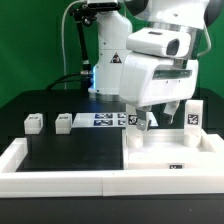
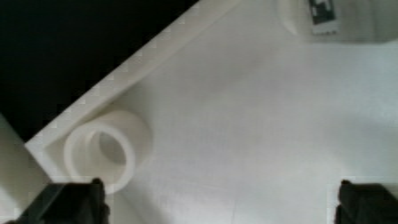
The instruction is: Assemble square table
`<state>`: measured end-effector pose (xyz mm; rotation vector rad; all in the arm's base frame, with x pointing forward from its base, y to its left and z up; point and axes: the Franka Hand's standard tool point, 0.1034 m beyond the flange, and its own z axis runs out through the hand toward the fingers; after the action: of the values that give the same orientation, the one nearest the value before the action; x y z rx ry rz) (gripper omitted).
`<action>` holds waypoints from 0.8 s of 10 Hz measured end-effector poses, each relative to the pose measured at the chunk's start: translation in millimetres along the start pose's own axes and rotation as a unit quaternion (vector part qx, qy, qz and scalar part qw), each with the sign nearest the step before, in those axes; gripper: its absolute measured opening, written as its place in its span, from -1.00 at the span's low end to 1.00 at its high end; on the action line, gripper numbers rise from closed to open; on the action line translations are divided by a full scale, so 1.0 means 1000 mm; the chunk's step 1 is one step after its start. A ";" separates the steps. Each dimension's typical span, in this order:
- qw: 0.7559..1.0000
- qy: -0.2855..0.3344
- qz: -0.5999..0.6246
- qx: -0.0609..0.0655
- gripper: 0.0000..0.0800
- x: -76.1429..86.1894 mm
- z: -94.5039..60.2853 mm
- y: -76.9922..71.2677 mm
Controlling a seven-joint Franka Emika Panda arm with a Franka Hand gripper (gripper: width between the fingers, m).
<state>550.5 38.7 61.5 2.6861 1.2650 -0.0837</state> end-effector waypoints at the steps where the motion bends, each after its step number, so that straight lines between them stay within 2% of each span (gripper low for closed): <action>1: 1.000 0.000 -0.002 -0.001 0.62 -0.003 0.001 0.004; 5: 1.000 -0.005 0.012 0.000 0.62 -0.024 0.006 0.022; 8: 0.994 -0.005 0.111 0.001 0.62 -0.048 0.004 0.035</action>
Offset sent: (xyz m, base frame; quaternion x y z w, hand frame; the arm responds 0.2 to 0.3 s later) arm 0.0000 -0.0300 0.0000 0.0000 0.0000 0.0000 1.0000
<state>547.3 -20.3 68.0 2.8035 0.9569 -0.0709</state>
